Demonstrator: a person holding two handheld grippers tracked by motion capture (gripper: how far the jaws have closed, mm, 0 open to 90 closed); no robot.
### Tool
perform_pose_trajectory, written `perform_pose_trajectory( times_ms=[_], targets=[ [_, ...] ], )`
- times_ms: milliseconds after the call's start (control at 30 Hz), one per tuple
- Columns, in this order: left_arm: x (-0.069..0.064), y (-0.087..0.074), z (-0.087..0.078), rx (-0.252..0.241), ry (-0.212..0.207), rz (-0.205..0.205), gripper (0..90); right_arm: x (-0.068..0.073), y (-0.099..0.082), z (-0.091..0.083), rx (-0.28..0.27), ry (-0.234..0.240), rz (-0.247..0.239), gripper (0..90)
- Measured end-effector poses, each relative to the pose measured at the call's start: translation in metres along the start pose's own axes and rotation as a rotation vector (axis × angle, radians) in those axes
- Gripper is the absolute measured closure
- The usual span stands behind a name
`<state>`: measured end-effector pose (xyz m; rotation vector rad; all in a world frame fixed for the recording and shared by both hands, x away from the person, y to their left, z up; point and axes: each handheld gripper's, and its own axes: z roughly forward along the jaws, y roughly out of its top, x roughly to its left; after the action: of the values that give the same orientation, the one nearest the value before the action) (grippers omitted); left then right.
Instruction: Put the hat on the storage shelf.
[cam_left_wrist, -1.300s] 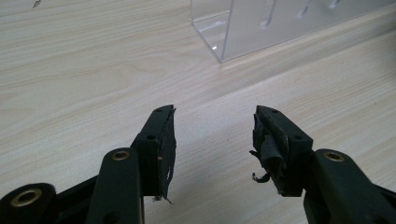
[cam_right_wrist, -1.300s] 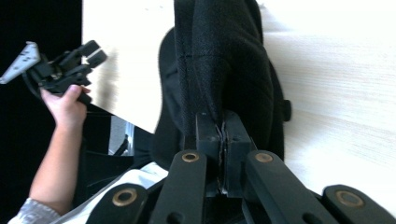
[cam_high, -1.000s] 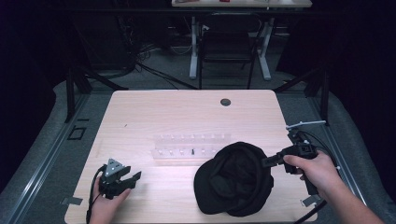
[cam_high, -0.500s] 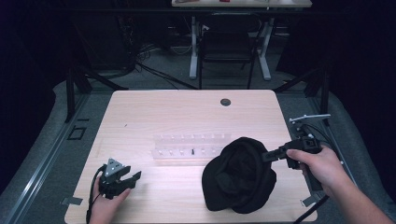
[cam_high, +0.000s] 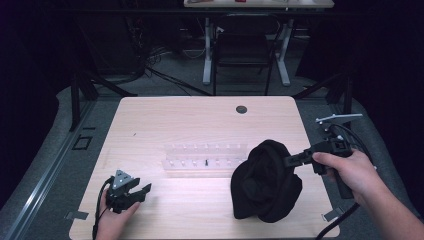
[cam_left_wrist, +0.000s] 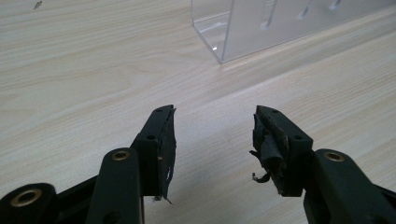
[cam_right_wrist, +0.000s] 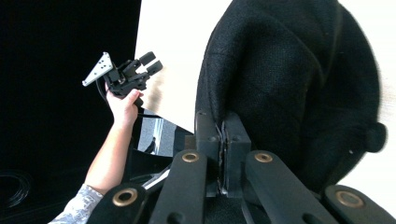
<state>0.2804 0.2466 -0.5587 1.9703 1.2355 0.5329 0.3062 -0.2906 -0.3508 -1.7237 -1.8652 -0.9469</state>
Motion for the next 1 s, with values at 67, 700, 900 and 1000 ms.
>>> perform_pose_trajectory(
  times_ms=[67,700,900,1000],
  targets=[
    [0.0,0.0,0.0,-0.001,0.0,0.0,49.1,0.003,0.001,-0.004,0.003,0.001,-0.011,88.5],
    [0.0,0.0,0.001,0.001,-0.003,-0.002,49.0,0.009,0.008,-0.028,-0.078,0.031,-0.006,88.5],
    [0.0,0.0,0.0,0.001,-0.003,0.005,49.0,0.016,0.011,-0.034,-0.101,0.062,-0.027,88.5],
    [-0.001,0.0,0.001,0.0,-0.003,0.0,48.9,0.019,0.013,-0.036,-0.108,0.067,-0.034,88.6]
  ],
)
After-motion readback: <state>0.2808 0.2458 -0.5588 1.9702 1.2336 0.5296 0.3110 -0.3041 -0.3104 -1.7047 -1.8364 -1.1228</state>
